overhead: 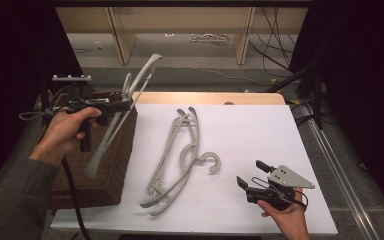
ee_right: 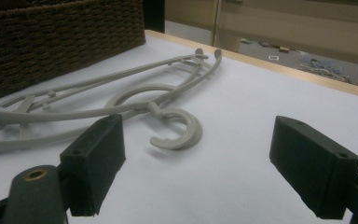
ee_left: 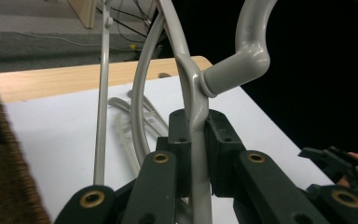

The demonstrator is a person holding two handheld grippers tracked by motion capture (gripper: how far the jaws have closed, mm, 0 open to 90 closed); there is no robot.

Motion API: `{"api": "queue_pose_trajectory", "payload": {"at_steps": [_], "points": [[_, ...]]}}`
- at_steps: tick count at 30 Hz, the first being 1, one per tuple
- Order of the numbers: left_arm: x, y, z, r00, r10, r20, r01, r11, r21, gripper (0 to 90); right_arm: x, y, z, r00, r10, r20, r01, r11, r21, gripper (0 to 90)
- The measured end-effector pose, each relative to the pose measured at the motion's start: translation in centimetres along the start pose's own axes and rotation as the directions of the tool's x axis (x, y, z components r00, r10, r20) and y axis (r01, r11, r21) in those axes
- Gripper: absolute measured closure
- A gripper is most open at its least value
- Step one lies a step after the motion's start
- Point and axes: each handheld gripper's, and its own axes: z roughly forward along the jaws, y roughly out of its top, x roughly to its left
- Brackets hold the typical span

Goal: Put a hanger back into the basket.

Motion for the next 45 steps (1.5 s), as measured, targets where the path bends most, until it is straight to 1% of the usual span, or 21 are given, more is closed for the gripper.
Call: {"api": "queue_pose_trajectory", "payload": {"at_steps": [5, 6, 9, 12, 13, 14, 17, 18, 23, 25, 27, 28, 32, 35, 38, 39, 41, 42, 43, 44, 45], "points": [[1.3, -0.1, -1.2, 0.9995, 0.017, -0.027, -0.017, 0.9998, -0.012, 81.4, 0.0, 0.0, -0.1, 1.0000, -0.003, 0.009, 0.003, 1.000, 0.005, 19.1], [1.7, -0.2, -1.8, 0.9958, 0.053, -0.075, -0.054, 0.9984, -0.017, 81.3, 0.0, 0.0, -0.1, 0.9999, -0.007, 0.015, 0.007, 1.000, 0.010, 19.0], [2.3, -0.5, -2.3, 0.9936, 0.067, -0.091, -0.069, 0.9973, -0.023, 81.3, 0.0, 0.0, -0.1, 0.9999, -0.008, 0.010, 0.008, 1.000, 0.022, 19.1], [3.5, -1.1, -3.1, 0.9868, 0.096, -0.131, -0.100, 0.9947, -0.025, 81.3, 0.0, 0.0, -0.1, 0.9999, -0.008, 0.012, 0.008, 1.000, 0.020, 19.1], [3.8, -1.3, -3.3, 0.9841, 0.102, -0.146, -0.105, 0.9944, -0.012, 81.3, 0.0, 0.0, -0.1, 0.9999, -0.009, 0.010, 0.009, 1.000, 0.025, 19.1], [3.8, -1.3, -3.3, 0.9841, 0.102, -0.146, -0.105, 0.9944, -0.012, 81.3, 0.0, 0.0, -0.1, 0.9999, -0.008, 0.011, 0.008, 1.000, 0.023, 19.1], [5.0, -2.1, -3.7, 0.9836, 0.090, -0.157, -0.092, 0.9958, -0.006, 81.3, 0.0, 0.0, -0.1, 0.9999, -0.007, 0.008, 0.007, 1.000, 0.028, 19.1], [5.6, -2.7, -4.0, 0.9819, 0.102, -0.160, -0.103, 0.9947, 0.001, 81.3, 0.0, -0.1, -0.1, 0.9999, -0.005, 0.009, 0.005, 1.000, 0.027, 19.1], [6.1, -4.0, -4.6, 0.9784, 0.136, -0.156, -0.136, 0.9907, 0.010, 81.3, 0.0, -0.1, -0.1, 0.9999, -0.005, 0.010, 0.005, 1.000, 0.029, 19.1], [6.7, -5.0, -5.1, 0.9731, 0.165, -0.161, -0.161, 0.9863, 0.037, 81.3, 0.0, -0.2, 0.0, 0.9998, -0.008, 0.016, 0.008, 1.000, 0.024, 19.1], [7.0, -5.3, -5.3, 0.9714, 0.168, -0.167, -0.163, 0.9856, 0.046, 81.3, 0.0, -0.2, 0.0, 0.9998, -0.008, 0.016, 0.008, 1.000, 0.025, 19.1], [7.5, -5.8, -5.7, 0.9676, 0.175, -0.181, -0.167, 0.9841, 0.059, 81.3, 0.0, -0.2, 0.0, 0.9998, -0.012, 0.014, 0.012, 1.000, 0.028, 19.1], [8.5, -7.0, -6.4, 0.9664, 0.180, -0.184, -0.165, 0.9820, 0.091, 81.2, 0.1, -0.2, 0.1, 0.9998, -0.012, 0.014, 0.012, 1.000, 0.028, 19.1], [9.2, -7.9, -6.8, 0.9685, 0.173, -0.179, -0.157, 0.9827, 0.098, 81.2, 0.0, -0.2, 0.1, 0.9997, -0.015, 0.019, 0.014, 0.999, 0.030, 19.1], [9.6, -8.6, -7.0, 0.9669, 0.180, -0.181, -0.163, 0.9814, 0.101, 81.3, 0.0, -0.2, 0.0, 0.9998, -0.007, 0.016, 0.006, 0.999, 0.038, 19.1], [9.6, -8.8, -7.0, 0.9693, 0.172, -0.176, -0.156, 0.9825, 0.102, 81.2, 0.0, -0.2, 0.0, 0.9998, -0.009, 0.016, 0.008, 0.999, 0.040, 19.1], [9.8, -9.1, -7.1, 0.9664, 0.183, -0.181, -0.163, 0.9798, 0.115, 81.1, 0.0, -0.2, -0.1, 0.9998, -0.010, 0.015, 0.009, 0.998, 0.062, 19.2], [9.9, -9.2, -7.0, 0.9633, 0.198, -0.181, -0.175, 0.9754, 0.134, 81.2, -0.1, -0.3, 0.1, 0.9995, -0.023, 0.021, 0.023, 0.999, 0.031, 19.2], [10.0, -9.5, -6.9, 0.9615, 0.201, -0.188, -0.176, 0.9743, 0.140, 81.2, -0.1, -0.3, 0.1, 0.9995, -0.023, 0.021, 0.023, 0.999, 0.031, 19.2], [10.4, -9.8, -6.7, 0.9603, 0.205, -0.189, -0.173, 0.9694, 0.174, 81.2, -0.1, -0.2, 0.1, 0.9996, -0.023, 0.018, 0.023, 0.999, 0.036, 19.2], [10.4, -9.8, -6.7, 0.9603, 0.205, -0.189, -0.173, 0.9694, 0.174, 81.1, -0.1, -0.2, 0.1, 0.9996, -0.023, 0.018, 0.023, 0.999, 0.036, 19.2]]}}
